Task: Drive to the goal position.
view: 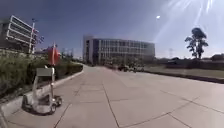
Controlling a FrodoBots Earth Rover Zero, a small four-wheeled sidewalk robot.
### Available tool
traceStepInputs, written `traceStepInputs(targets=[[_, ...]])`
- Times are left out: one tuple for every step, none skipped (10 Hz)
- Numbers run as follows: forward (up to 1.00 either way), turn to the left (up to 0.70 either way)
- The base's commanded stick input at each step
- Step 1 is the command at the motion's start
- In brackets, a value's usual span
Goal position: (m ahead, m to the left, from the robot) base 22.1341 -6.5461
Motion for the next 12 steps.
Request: traceStepInputs(targets=[[0.7,0.13],[0.7,0.13],[0.7,0.13],[0.7,0.13],[0.7,0.13],[0.7,0.13],[0.7,0.13],[0.7,0.13],[0.7,0.13],[0.7,0.12],[0.7,0.11],[0.7,0.04]])
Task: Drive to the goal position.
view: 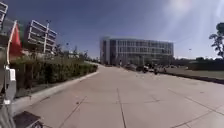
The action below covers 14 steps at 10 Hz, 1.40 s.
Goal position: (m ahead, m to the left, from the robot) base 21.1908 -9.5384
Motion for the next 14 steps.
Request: traceStepInputs(targets=[[0.7,0.01],[0.7,0.01],[0.7,0.01],[0.7,0.01],[0.7,0.01],[0.7,0.0],[0.7,0.0],[0.7,0.0],[0.7,0.0],[0.7,0.0],[0.7,0.0],[0.7,0.0],[0.7,0.0],[0.7,0.0]])
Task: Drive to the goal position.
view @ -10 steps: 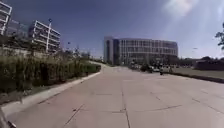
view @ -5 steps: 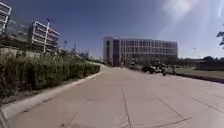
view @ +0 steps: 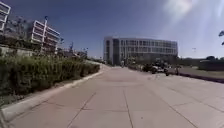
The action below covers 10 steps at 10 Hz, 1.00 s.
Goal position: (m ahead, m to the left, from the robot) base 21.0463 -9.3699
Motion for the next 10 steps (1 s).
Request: traceStepInputs(targets=[[0.7,0.0],[0.7,0.0],[0.7,0.0],[0.7,0.0],[0.7,0.0],[0.7,0.0],[0.7,0.0],[0.7,0.0],[0.7,0.0],[0.7,0.0]])
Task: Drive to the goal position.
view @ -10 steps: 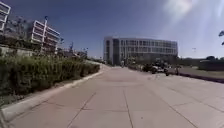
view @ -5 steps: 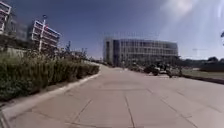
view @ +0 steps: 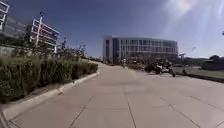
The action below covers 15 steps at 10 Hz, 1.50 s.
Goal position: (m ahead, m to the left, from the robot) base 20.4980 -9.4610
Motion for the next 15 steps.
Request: traceStepInputs(targets=[[0.7,0.0],[0.7,0.0],[0.7,0.0],[0.7,0.01],[0.7,0.04],[0.7,0.06],[0.7,0.08],[0.7,0.09],[0.7,0.08],[0.7,0.06],[0.7,0.01],[0.7,0.01],[0.7,0.01],[0.7,0.01],[0.7,0.01]])
